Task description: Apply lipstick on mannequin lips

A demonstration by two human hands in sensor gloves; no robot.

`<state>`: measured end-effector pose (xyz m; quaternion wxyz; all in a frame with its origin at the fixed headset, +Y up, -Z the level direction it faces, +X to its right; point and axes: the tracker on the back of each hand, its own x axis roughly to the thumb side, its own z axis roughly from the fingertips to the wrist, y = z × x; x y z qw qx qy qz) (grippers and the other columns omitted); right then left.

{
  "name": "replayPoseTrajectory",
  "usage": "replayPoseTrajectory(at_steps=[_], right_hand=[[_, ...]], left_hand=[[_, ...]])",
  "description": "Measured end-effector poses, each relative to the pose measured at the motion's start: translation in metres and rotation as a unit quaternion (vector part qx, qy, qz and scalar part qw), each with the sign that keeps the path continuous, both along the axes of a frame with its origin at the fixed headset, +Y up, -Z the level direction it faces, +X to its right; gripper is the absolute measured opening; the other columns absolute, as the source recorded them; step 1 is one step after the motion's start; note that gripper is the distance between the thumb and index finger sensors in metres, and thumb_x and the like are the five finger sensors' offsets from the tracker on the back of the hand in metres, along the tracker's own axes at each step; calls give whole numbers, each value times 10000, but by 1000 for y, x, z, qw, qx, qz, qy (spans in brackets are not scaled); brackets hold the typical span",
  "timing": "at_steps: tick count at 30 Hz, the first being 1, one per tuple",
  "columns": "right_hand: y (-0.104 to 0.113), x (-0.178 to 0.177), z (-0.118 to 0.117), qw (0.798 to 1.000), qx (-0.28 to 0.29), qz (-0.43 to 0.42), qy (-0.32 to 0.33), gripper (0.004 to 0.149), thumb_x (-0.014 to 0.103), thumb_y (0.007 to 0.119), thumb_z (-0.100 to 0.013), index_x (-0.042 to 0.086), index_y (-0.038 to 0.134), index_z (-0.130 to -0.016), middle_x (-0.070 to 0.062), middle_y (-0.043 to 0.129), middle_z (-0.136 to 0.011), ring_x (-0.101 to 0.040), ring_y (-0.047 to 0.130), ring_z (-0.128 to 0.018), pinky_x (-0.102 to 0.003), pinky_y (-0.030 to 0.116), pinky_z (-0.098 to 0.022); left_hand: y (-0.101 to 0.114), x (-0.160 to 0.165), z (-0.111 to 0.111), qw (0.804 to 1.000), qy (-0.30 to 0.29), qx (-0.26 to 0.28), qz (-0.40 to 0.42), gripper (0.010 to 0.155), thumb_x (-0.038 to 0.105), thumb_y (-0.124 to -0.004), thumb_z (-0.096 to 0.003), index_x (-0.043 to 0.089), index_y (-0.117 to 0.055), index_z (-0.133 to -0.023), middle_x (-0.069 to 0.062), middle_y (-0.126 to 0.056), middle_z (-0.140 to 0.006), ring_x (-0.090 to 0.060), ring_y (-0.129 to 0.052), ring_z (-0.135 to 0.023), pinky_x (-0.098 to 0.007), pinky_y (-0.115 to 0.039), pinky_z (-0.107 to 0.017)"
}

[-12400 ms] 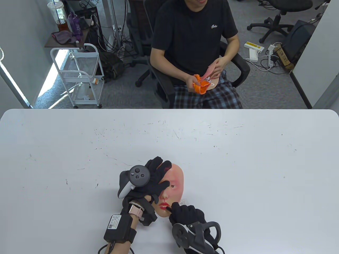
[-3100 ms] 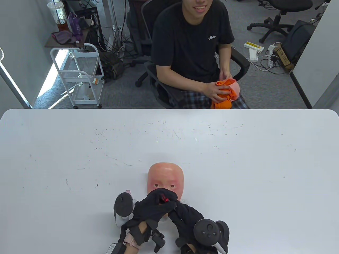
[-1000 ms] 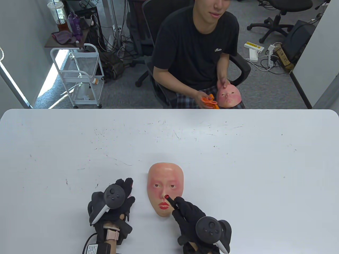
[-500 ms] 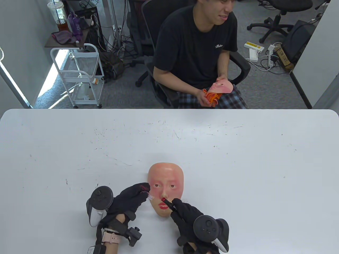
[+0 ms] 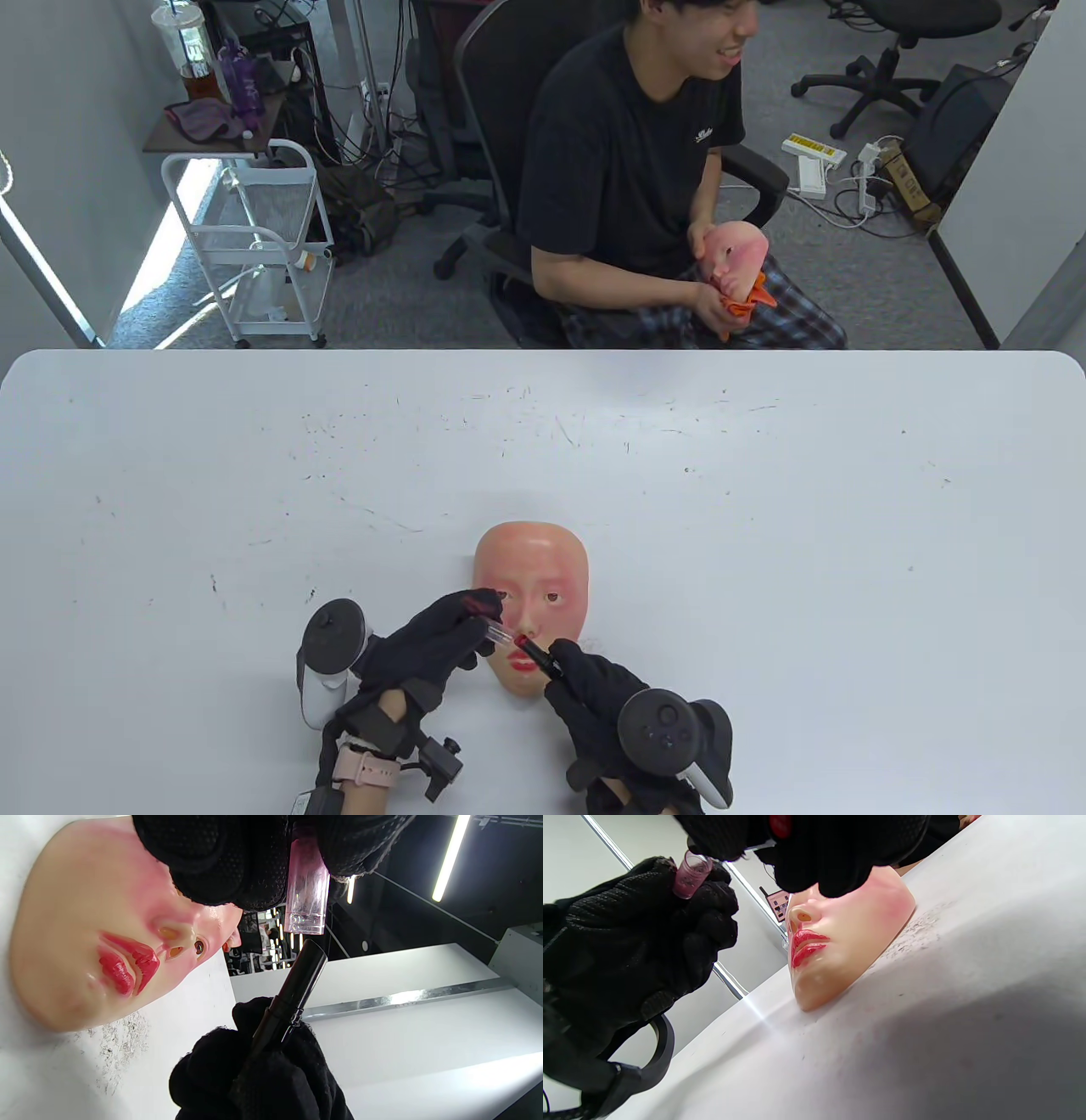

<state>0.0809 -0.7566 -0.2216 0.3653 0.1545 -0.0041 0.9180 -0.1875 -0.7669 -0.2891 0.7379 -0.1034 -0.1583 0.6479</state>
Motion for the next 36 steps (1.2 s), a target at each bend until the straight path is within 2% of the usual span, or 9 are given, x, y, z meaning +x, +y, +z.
replayPoseTrajectory(at_steps=[12, 19, 24, 29, 32, 34, 36], right_hand=[[-1, -1, 0, 1000, 1, 5, 8, 525, 376, 775, -477, 131, 764, -942, -106, 919, -760, -335, 915, -625, -455, 748, -494], [-1, 0, 1, 1000, -4, -16, 10, 524, 367, 761, -480, 107, 762, -935, -100, 921, -737, -329, 917, -602, -449, 750, -481], [-3, 4, -2, 996, -35, -72, 25, 522, 361, 748, -482, 98, 758, -932, -99, 922, -724, -323, 919, -589, -445, 751, -472], [-7, 9, -7, 982, -79, -165, 51, 521, 363, 745, -489, 93, 753, -935, -104, 915, -727, -329, 910, -592, -450, 742, -475], [-5, 13, -7, 986, -73, -149, 28, 542, 386, 733, -501, 105, 726, -964, -136, 883, -800, -368, 877, -665, -478, 714, -521], [-1, 21, -5, 993, -33, -113, -31, 614, 443, 730, -494, 118, 670, -1012, -172, 813, -894, -404, 814, -753, -504, 667, -577], [4, 32, -4, 993, 6, -77, -91, 629, 463, 719, -495, 126, 653, -1022, -175, 790, -917, -408, 793, -777, -507, 650, -595]], left_hand=[[4, 21, 2, 997, -50, 19, -54, 531, 412, -763, -526, 237, -768, -1026, -112, -881, -909, -344, -847, -747, -390, -762, -523], [1, 33, 5, 997, -70, 16, -40, 537, 401, -739, -537, 239, -735, -1048, -119, -849, -946, -347, -823, -783, -396, -749, -549], [3, 40, 6, 995, -88, 34, -18, 542, 382, -718, -540, 254, -705, -1066, -107, -818, -981, -340, -806, -815, -389, -744, -569], [5, 44, 5, 994, -96, 43, 27, 545, 359, -722, -536, 279, -703, -1075, -99, -808, -995, -341, -796, -828, -393, -738, -581], [12, 48, -1, 995, -90, 45, -2, 544, 357, -730, -540, 268, -709, -1076, -106, -816, -994, -348, -800, -825, -401, -737, -581], [20, 54, -5, 995, -67, 57, -51, 538, 359, -733, -542, 278, -706, -1073, -110, -812, -994, -348, -796, -826, -402, -733, -584], [31, 65, -8, 990, -34, 77, -114, 543, 359, -735, -542, 263, -703, -1075, -115, -808, -992, -353, -792, -822, -406, -729, -583]])
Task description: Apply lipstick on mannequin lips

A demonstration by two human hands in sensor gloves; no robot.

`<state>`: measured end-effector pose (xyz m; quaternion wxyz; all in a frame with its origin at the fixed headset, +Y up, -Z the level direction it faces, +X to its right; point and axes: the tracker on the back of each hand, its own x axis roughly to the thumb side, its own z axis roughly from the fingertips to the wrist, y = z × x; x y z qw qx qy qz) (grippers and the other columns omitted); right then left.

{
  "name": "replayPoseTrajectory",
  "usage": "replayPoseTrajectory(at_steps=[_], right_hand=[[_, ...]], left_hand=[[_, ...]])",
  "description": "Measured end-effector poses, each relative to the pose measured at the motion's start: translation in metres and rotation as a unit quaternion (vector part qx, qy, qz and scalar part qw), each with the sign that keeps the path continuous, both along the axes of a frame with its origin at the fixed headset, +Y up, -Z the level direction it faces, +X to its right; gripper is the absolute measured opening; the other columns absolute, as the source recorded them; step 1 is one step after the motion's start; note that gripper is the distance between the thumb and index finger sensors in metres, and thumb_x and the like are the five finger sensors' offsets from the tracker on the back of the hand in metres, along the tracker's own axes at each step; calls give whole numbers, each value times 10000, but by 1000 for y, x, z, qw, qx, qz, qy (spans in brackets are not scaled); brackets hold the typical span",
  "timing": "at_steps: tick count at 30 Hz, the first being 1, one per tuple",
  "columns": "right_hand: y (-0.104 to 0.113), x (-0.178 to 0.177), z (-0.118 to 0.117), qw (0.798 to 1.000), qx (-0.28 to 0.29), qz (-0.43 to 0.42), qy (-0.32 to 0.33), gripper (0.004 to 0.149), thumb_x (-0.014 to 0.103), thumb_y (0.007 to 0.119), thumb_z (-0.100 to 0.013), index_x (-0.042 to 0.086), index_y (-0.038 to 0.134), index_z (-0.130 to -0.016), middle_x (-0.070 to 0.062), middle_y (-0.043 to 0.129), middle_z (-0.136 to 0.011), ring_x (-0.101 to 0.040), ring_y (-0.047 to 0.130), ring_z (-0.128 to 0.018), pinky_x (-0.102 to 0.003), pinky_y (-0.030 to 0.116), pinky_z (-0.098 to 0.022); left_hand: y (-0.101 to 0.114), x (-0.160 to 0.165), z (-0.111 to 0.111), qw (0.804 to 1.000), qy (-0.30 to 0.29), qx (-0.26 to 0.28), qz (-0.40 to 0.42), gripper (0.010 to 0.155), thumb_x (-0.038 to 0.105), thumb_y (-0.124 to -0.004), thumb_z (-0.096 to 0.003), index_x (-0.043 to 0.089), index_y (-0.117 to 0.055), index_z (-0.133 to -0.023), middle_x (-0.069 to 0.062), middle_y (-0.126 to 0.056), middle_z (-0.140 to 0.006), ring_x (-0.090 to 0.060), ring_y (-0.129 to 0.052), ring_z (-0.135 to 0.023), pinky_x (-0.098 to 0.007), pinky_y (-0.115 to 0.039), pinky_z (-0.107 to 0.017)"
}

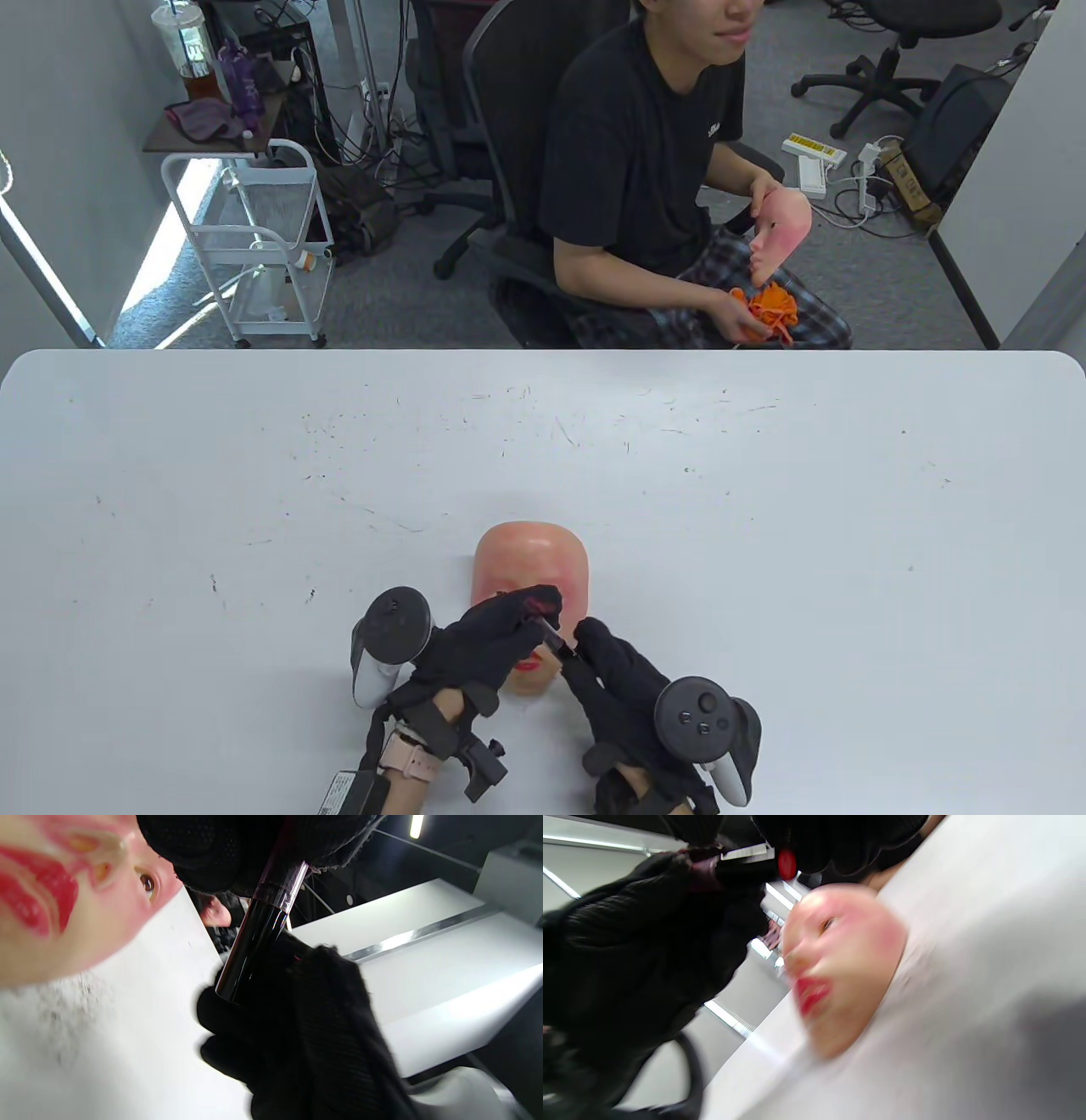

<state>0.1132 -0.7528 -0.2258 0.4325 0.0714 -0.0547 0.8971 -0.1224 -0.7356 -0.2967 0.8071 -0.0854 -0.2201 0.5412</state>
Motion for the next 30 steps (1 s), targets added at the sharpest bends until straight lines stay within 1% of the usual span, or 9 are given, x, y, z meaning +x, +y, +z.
replayPoseTrajectory(at_steps=[4, 7, 10, 13, 16, 21, 24, 27, 30], right_hand=[[7, 23, 1, 995, 37, 23, -89, 512, 397, 719, -510, 129, 750, -946, -136, 884, -807, -370, 874, -670, -478, 709, -526], [7, 38, -1, 992, 34, 15, -122, 466, 373, 730, -511, 133, 787, -906, -115, 915, -751, -348, 900, -619, -462, 728, -494], [3, 47, -2, 990, 27, 20, -140, 444, 363, 737, -509, 142, 801, -888, -101, 926, -728, -334, 911, -598, -451, 737, -480], [1, 50, -3, 989, 24, 22, -145, 433, 355, 741, -507, 147, 806, -882, -95, 929, -721, -329, 913, -593, -448, 740, -477], [1, 51, -4, 989, 23, 20, -144, 430, 354, 742, -506, 150, 808, -879, -91, 929, -721, -326, 915, -593, -445, 741, -477], [1, 50, -4, 989, 24, 20, -141, 432, 355, 742, -506, 152, 806, -882, -91, 929, -725, -328, 913, -598, -446, 741, -479], [0, 50, -4, 989, 21, 19, -142, 435, 356, 741, -506, 151, 803, -885, -92, 928, -728, -327, 914, -599, -446, 741, -481], [-1, 51, -5, 990, 19, 12, -142, 436, 357, 741, -505, 152, 802, -885, -90, 928, -728, -326, 913, -602, -445, 741, -481], [-2, 51, -5, 990, 21, 5, -142, 436, 359, 739, -506, 154, 798, -887, -88, 926, -731, -324, 912, -603, -444, 741, -483]], left_hand=[[16, 35, -3, 986, 24, 54, -158, 542, 366, -738, -538, 271, -701, -1070, -110, -812, -990, -354, -796, -818, -397, -736, -579], [14, 68, -5, 967, 22, 80, -241, 544, 359, -744, -531, 274, -704, -1066, -110, -814, -992, -342, -802, -819, -397, -741, -574], [5, 93, -5, 952, 17, 89, -293, 545, 347, -750, -525, 274, -708, -1064, -113, -809, -1002, -342, -802, -820, -400, -739, -573], [-2, 105, -4, 937, 14, 100, -335, 547, 346, -755, -520, 282, -711, -1062, -108, -813, -1002, -339, -805, -821, -397, -743, -571], [-7, 105, -2, 935, 19, 106, -338, 547, 349, -754, -519, 285, -709, -1060, -105, -808, -1005, -339, -803, -822, -396, -742, -572], [3, 88, 2, 955, 36, 116, -269, 655, 377, -755, -518, 251, -574, -1135, -138, -729, -1057, -368, -755, -843, -409, -713, -592], [21, 64, 8, 967, 61, 136, -207, 630, 376, -749, -519, 239, -611, -1118, -142, -754, -1034, -368, -775, -818, -406, -724, -574], [30, 24, 16, 975, 105, 137, -137, 588, 384, -730, -528, 232, -664, -1093, -138, -805, -991, -359, -812, -778, -394, -747, -542], [21, -24, 21, 974, 163, 129, -92, 564, 382, -719, -537, 222, -690, -1076, -135, -831, -962, -354, -830, -748, -386, -757, -518]])
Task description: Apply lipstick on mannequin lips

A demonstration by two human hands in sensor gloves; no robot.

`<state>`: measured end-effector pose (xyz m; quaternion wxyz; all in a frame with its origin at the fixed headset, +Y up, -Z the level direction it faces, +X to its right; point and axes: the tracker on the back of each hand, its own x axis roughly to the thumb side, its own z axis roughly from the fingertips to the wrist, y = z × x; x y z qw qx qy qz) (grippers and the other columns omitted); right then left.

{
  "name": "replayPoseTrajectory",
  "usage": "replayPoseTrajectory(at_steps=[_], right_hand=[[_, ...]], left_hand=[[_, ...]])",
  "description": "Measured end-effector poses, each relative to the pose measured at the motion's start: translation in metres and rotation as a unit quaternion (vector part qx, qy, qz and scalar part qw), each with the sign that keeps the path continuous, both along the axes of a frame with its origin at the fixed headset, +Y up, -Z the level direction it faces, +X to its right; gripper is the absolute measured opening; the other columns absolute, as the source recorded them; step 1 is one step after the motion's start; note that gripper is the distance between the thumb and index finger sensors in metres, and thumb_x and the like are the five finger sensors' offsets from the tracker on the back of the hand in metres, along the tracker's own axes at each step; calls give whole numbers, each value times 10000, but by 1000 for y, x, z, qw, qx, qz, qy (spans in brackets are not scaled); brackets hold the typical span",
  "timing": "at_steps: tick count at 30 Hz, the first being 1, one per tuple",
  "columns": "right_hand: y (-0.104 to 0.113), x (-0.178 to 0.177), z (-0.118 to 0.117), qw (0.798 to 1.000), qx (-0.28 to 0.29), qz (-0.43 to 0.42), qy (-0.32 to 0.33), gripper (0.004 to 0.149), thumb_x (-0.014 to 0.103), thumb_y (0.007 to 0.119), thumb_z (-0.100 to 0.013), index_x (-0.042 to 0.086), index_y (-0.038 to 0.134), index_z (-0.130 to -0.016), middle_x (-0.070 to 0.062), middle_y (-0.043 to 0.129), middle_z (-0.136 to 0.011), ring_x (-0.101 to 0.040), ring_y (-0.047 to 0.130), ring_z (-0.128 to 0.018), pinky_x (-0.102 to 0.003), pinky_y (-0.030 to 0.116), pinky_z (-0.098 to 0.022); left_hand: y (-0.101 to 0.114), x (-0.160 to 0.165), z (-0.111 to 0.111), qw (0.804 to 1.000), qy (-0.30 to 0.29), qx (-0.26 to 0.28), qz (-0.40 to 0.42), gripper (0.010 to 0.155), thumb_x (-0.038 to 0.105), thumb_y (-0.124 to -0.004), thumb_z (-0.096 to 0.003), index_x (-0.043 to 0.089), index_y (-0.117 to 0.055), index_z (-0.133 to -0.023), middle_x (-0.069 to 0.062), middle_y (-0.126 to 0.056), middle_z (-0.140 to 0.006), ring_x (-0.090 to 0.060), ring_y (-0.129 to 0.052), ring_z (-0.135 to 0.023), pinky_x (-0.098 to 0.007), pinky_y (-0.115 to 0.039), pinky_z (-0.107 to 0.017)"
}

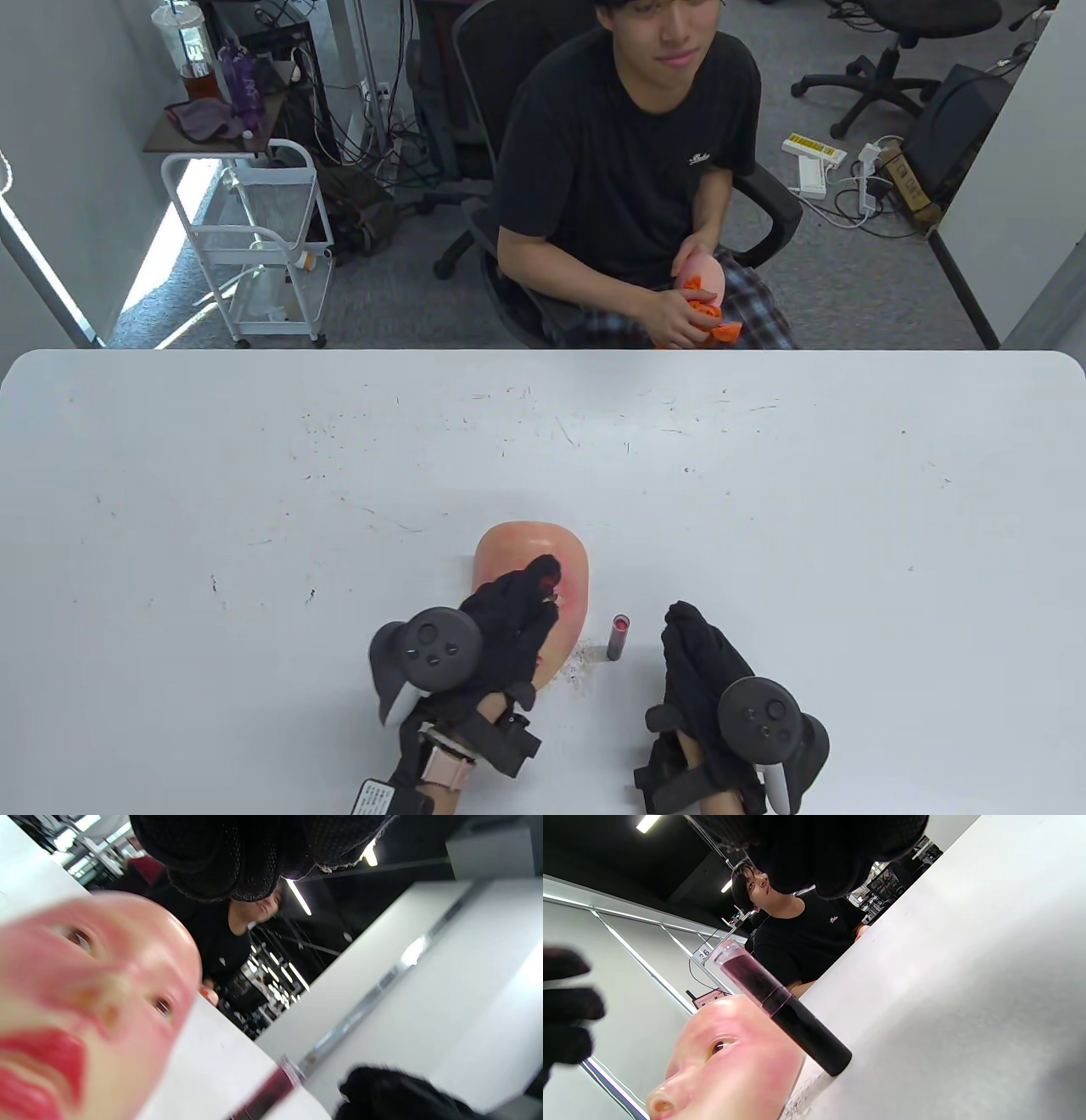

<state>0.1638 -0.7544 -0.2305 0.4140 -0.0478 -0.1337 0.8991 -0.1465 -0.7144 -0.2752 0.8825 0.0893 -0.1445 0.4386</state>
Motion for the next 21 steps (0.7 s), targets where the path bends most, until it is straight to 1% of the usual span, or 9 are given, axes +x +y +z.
replayPoseTrajectory(at_steps=[3, 6, 8, 12, 15, 17, 18, 19, 21], right_hand=[[0, -1, 0, 1000, 3, -2, 2, 435, 360, 738, -508, 157, 797, -888, -85, 925, -732, -322, 912, -605, -442, 741, -484], [-1, -2, -1, 1000, 1, 3, 5, 436, 362, 738, -507, 157, 797, -888, -85, 925, -731, -321, 913, -604, -442, 741, -484], [-2, -3, -1, 1000, -1, 12, 5, 435, 362, 738, -507, 157, 799, -886, -85, 927, -730, -321, 913, -604, -442, 741, -484], [-1, -5, 1, 999, 0, 32, 1, 435, 363, 738, -506, 157, 800, -885, -85, 927, -730, -322, 913, -604, -443, 741, -484], [1, -6, 2, 999, 8, 44, -4, 440, 367, 734, -508, 163, 793, -893, -87, 919, -746, -327, 906, -623, -447, 734, -499], [3, -8, 3, 998, 20, 63, -9, 481, 396, 722, -511, 173, 753, -937, -103, 878, -817, -347, 864, -699, -468, 698, -555], [3, -9, 3, 997, 26, 79, -3, 525, 424, 718, -510, 178, 712, -974, -122, 831, -878, -368, 817, -762, -493, 655, -606], [3, -10, 3, 995, 27, 96, 4, 577, 454, 711, -509, 184, 656, -1016, -139, 759, -956, -389, 746, -843, -527, 587, -669], [2, -12, 1, 991, 26, 126, 22, 669, 509, 697, -505, 222, 535, -1088, -155, 578, -1097, -410, 563, -991, -589, 368, -773]], left_hand=[[-22, -41, 1, 998, 44, -8, 47, 548, 388, -706, -545, 214, -703, -1065, -133, -844, -943, -337, -845, -731, -374, -766, -501], [-38, -61, -2, 993, 45, -35, 106, 534, 380, -704, -549, 199, -725, -1051, -150, -853, -925, -357, -844, -712, -380, -762, -489], [-46, -67, -2, 986, 58, -38, 149, 532, 376, -706, -548, 192, -732, -1046, -160, -851, -921, -364, -838, -710, -386, -758, -487], [-51, -71, -2, 988, 57, -36, 141, 532, 386, -705, -548, 200, -736, -1045, -160, -850, -927, -368, -834, -717, -388, -757, -494], [-48, -76, -2, 989, 61, -12, 131, 553, 409, -704, -549, 205, -711, -1062, -173, -813, -966, -382, -801, -764, -405, -741, -535], [-42, -80, 0, 991, 56, 20, 122, 596, 435, -713, -546, 208, -659, -1095, -180, -742, -1024, -407, -728, -836, -441, -690, -605], [-38, -81, 2, 992, 52, 37, 111, 628, 442, -724, -544, 218, -611, -1119, -186, -672, -1070, -424, -647, -899, -467, -630, -666], [-34, -82, 3, 993, 48, 54, 91, 669, 461, -734, -540, 245, -550, -1146, -182, -585, -1120, -437, -536, -968, -490, -549, -731], [-26, -84, 5, 995, 42, 80, 48, 760, 524, -738, -534, 300, -417, -1186, -157, -402, -1194, -437, -289, -1061, -536, -349, -815]])
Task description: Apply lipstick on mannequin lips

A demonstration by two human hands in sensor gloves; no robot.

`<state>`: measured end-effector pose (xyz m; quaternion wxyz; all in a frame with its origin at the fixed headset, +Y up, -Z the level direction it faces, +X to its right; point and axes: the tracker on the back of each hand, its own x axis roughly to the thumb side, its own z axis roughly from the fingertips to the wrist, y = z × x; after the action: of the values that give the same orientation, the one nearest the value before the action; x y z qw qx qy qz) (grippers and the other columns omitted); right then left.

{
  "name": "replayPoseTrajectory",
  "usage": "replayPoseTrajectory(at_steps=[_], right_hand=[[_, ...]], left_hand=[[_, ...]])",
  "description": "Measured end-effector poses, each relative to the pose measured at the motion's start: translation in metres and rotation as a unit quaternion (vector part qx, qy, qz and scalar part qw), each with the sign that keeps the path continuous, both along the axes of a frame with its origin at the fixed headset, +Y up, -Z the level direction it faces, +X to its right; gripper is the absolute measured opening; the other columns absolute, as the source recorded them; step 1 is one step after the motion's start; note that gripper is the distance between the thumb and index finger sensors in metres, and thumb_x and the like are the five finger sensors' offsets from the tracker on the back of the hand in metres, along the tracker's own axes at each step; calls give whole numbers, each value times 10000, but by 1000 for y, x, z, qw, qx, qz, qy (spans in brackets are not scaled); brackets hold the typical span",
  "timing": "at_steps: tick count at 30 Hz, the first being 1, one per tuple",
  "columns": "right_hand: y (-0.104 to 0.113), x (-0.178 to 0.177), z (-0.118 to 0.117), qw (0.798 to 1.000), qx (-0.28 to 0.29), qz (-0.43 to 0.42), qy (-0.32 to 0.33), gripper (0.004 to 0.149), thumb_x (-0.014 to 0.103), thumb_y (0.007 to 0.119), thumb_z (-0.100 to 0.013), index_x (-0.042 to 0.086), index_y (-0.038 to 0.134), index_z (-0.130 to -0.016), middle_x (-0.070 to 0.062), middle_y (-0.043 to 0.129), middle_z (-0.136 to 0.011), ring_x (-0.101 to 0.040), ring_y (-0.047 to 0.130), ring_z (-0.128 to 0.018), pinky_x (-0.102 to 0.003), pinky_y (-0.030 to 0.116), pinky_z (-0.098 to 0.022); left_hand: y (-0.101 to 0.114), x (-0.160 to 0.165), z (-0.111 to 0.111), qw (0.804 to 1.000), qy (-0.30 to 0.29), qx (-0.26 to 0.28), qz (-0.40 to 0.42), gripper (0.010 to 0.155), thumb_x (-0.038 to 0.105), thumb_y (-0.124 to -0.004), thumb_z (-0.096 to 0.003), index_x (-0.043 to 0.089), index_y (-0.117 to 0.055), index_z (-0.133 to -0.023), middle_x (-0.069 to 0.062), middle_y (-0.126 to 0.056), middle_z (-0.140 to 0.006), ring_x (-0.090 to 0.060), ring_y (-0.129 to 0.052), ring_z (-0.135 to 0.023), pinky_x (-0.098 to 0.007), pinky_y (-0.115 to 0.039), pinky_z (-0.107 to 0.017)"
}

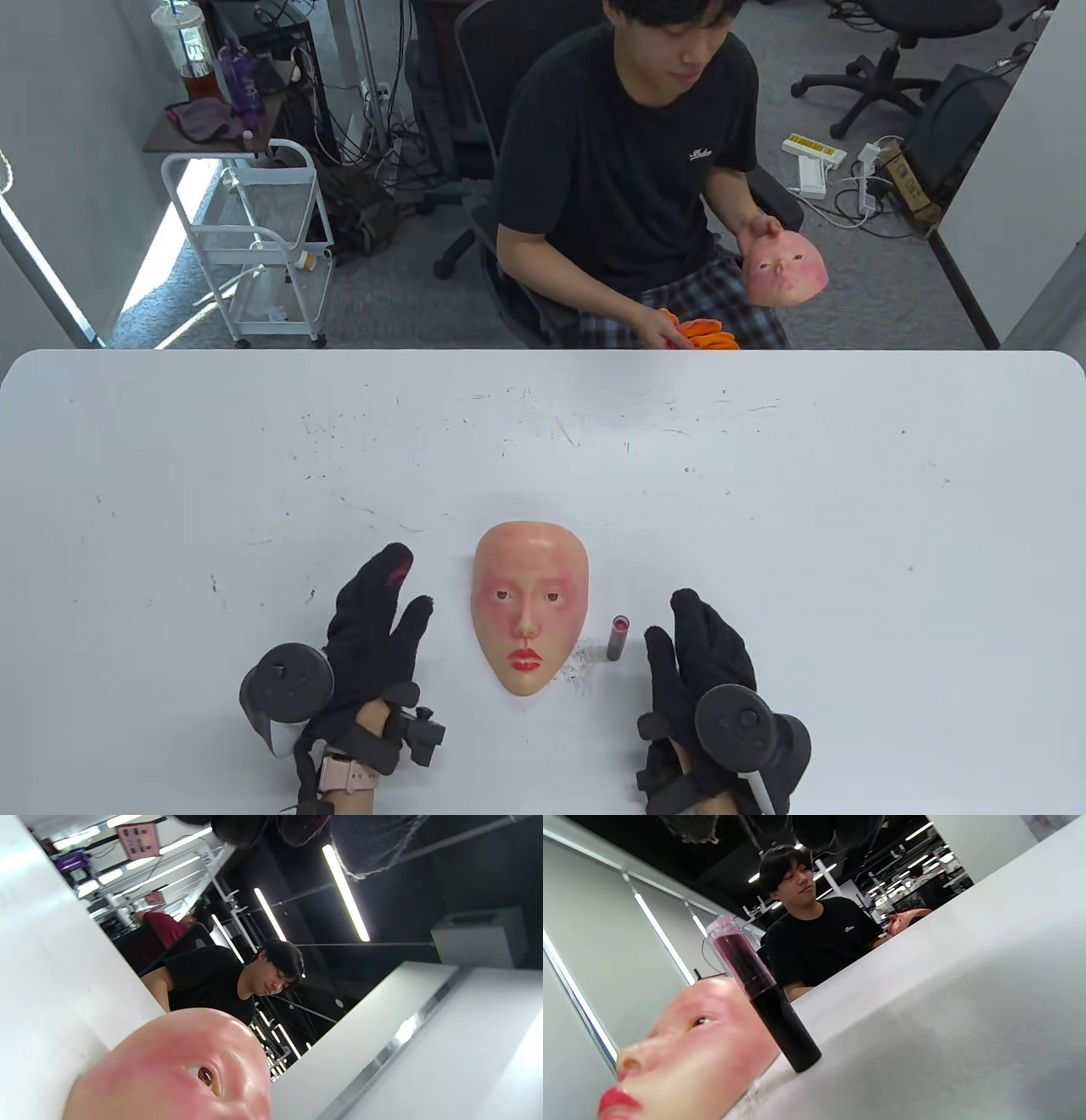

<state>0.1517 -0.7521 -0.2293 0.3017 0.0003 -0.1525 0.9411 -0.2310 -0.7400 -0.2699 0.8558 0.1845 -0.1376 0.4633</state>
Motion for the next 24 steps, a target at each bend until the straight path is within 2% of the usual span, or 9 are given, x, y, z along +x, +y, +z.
replayPoseTrajectory(at_steps=[2, 5, 7, 10, 14, 24], right_hand=[[0, -1, -2, 1000, -12, 24, 12, 738, 560, 678, -496, 272, 424, -1126, -156, 418, -1173, -415, 399, -1064, -599, 207, -791], [-2, 2, -5, 997, -33, 67, 1, 796, 629, 642, -472, 347, 309, -1138, -126, 235, -1223, -395, 190, -1118, -597, 45, -772], [-3, 4, -6, 995, -40, 93, -11, 816, 661, 626, -458, 378, 271, -1136, -115, 171, -1233, -379, 111, -1129, -591, -10, -755], [-4, 8, -8, 990, -50, 126, -29, 824, 688, 610, -445, 392, 274, -1137, -107, 175, -1241, -372, 77, -1135, -587, -63, -729], [-6, 8, -9, 985, -74, 154, -37, 823, 694, 605, -442, 381, 302, -1140, -110, 180, -1244, -376, 82, -1136, -589, -79, -712], [-5, 6, -4, 977, -69, 193, -59, 806, 680, 609, -452, 353, 357, -1144, -137, 240, -1240, -394, 138, -1134, -604, -63, -705]], left_hand=[[6, -1, 1, 999, -1, 7, -36, 854, 614, -737, -510, 381, -301, -1206, -111, -204, -1240, -392, -94, -1099, -603, -70, -798], [8, -1, -3, 993, 1, -13, -121, 917, 736, -707, -460, 514, -195, -1189, -16, -30, -1263, -336, 139, -1081, -602, 101, -725], [5, 2, -7, 980, 7, -36, -194, 931, 788, -680, -441, 545, -173, -1183, 21, 12, -1267, -327, 199, -1064, -610, 124, -705], [-5, 9, -11, 961, 1, -87, -263, 938, 815, -651, -441, 545, -145, -1184, 23, 39, -1263, -339, 218, -1052, -623, 122, -692], [-17, 12, -15, 959, -4, -120, -256, 933, 799, -657, -443, 536, -154, -1183, 18, 33, -1258, -341, 213, -1049, -618, 121, -692], [-21, 4, -8, 972, 10, -124, -201, 915, 779, -648, -465, 514, -158, -1190, -2, 45, -1247, -336, 221, -1037, -617, 125, -681]])
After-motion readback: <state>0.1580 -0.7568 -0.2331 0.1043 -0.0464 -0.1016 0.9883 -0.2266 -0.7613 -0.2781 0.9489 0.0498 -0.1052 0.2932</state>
